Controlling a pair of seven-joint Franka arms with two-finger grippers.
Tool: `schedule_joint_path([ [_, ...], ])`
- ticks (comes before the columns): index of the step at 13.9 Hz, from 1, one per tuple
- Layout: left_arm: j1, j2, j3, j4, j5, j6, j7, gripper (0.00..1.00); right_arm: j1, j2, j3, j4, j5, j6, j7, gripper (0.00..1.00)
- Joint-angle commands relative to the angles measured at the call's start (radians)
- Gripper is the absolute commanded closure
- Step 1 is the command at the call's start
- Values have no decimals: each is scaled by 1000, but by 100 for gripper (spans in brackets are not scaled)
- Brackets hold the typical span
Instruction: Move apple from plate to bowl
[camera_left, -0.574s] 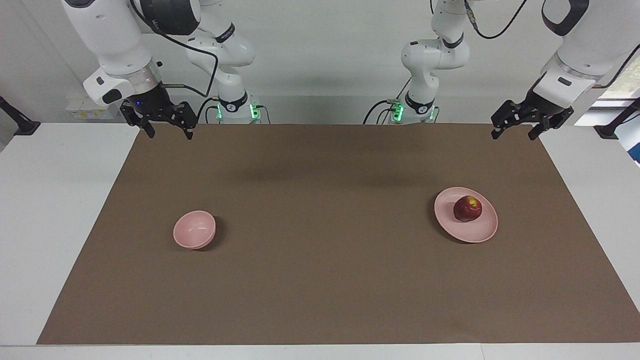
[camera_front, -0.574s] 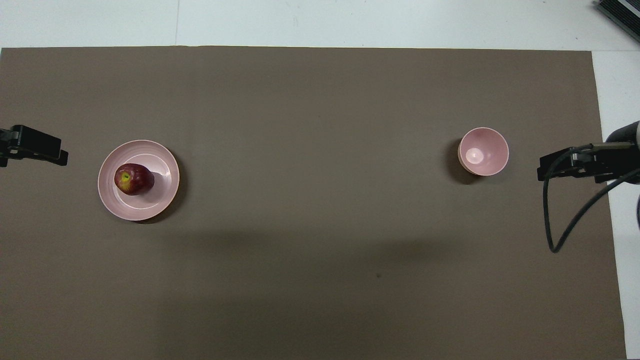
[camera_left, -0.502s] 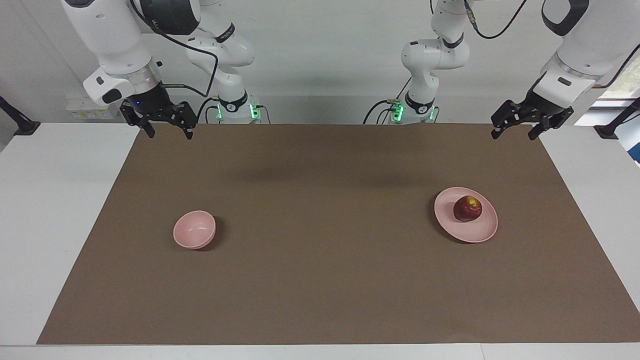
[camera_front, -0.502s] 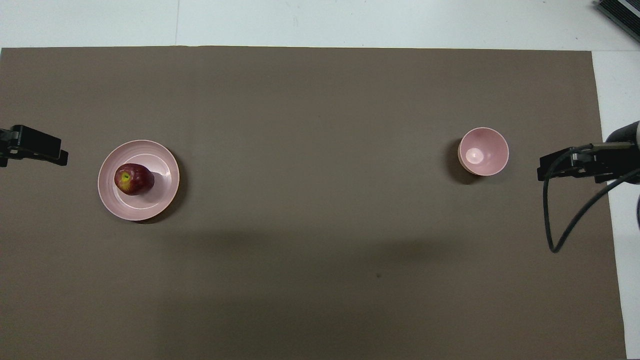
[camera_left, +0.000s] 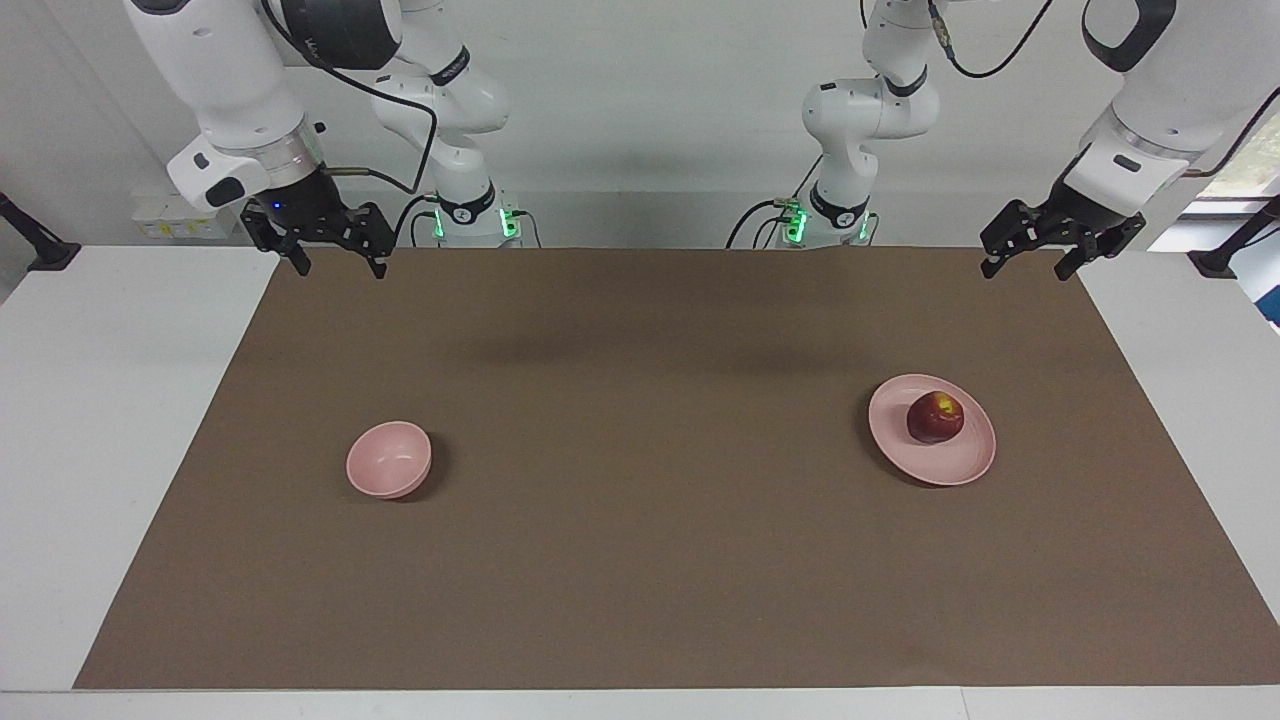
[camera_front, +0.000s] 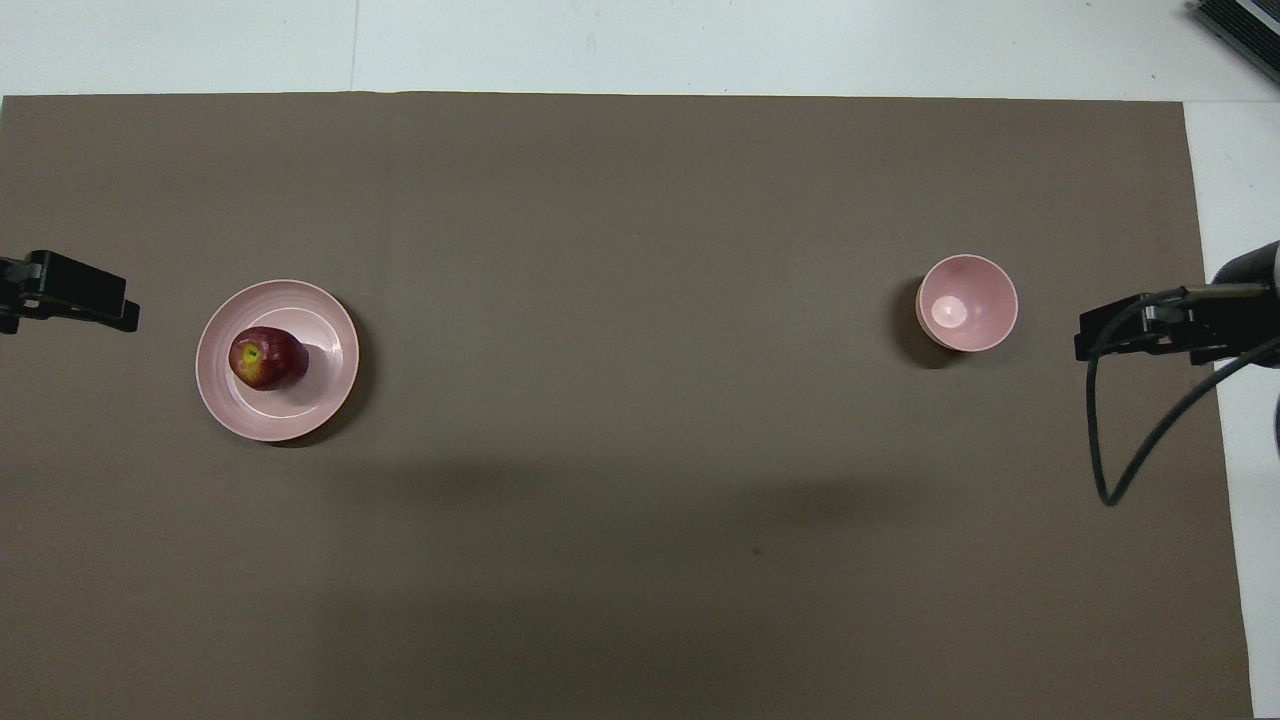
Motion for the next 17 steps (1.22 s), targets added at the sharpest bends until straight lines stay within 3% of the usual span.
schedule_joint_path([
  [1, 6, -26, 2, -44, -6, 70, 13, 0, -7, -15, 10, -3, 15, -9, -17, 0],
  [6, 7, -29, 3, -101, -4, 111, 14, 0, -6, -15, 13, -3, 15, -9, -19, 0],
  [9, 9, -68, 5, -243, -3, 241, 48, 0, -6, -15, 6, -3, 15, -9, -17, 0],
  [17, 50, -50, 6, -510, -3, 545, 134, 0, -9, -13, 1, -3, 15, -9, -16, 0],
])
